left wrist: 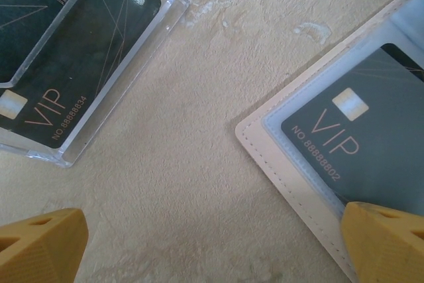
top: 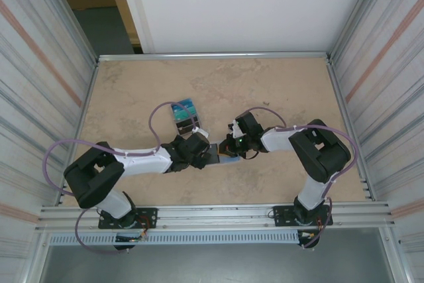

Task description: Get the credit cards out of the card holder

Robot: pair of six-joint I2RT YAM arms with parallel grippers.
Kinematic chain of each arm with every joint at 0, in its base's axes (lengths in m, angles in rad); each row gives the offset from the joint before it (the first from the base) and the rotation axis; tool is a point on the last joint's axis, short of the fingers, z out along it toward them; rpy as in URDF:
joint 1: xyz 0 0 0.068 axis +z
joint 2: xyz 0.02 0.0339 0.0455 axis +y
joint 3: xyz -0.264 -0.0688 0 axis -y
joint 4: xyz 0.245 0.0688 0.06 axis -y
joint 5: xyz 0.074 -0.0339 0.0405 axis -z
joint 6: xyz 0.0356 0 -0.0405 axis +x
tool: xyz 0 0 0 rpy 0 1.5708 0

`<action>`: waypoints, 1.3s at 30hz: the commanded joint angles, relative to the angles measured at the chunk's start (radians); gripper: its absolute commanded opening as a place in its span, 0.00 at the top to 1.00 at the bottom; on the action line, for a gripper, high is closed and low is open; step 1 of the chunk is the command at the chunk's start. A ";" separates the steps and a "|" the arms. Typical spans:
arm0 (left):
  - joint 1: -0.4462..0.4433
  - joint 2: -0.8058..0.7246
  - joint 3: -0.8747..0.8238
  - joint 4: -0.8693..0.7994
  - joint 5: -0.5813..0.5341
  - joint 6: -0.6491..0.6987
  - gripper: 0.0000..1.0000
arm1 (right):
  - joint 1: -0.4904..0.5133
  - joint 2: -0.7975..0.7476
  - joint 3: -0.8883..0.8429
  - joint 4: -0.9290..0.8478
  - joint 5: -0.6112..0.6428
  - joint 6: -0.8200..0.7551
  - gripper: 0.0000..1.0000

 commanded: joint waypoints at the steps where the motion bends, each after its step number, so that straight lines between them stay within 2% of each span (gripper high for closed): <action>1: 0.000 -0.015 0.010 -0.044 0.003 -0.022 0.01 | 0.001 -0.025 0.022 -0.112 0.065 -0.042 1.00; 26: 0.001 -0.015 0.067 -0.045 -0.002 0.028 0.01 | -0.026 -0.102 0.068 -0.259 0.138 -0.107 1.00; 39: 0.000 0.064 0.138 0.005 -0.006 0.100 0.01 | -0.028 -0.107 0.076 -0.284 0.151 -0.120 1.00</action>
